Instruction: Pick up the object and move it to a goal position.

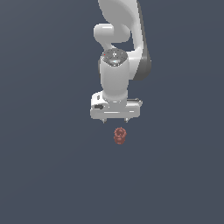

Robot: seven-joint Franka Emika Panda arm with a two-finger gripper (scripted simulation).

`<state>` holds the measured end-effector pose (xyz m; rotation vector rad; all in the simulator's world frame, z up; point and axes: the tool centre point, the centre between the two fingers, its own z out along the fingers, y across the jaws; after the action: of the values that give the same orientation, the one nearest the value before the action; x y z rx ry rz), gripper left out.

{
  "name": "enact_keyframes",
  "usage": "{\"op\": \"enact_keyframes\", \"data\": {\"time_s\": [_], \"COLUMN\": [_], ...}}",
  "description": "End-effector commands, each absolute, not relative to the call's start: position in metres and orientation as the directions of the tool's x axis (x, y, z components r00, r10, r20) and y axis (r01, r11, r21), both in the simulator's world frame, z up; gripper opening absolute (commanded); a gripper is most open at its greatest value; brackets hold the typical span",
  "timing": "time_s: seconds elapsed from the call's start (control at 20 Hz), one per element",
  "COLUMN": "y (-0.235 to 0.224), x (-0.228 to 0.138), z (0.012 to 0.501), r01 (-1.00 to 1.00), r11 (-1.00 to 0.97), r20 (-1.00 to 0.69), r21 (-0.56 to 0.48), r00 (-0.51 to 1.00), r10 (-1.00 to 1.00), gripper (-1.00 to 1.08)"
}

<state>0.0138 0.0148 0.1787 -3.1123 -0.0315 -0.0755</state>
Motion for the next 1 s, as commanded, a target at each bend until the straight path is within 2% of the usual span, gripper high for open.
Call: {"op": "enact_keyframes", "data": {"time_s": [0.0,0.5,0.95], "y": [0.015,0.034,0.034], "x": [0.014,0.008,0.009], "z": [0.179,0.171,0.168], "r01": [0.021,0.107,0.071], "r11": [-0.999,-0.994,-0.997], "r20": [0.049,0.028,0.027], "r21": [-0.028,-0.016,-0.018], "r00": [0.999,0.994,0.997], "r10": [0.02,0.107,0.07], "gripper": [1.0,1.0,1.0]}}
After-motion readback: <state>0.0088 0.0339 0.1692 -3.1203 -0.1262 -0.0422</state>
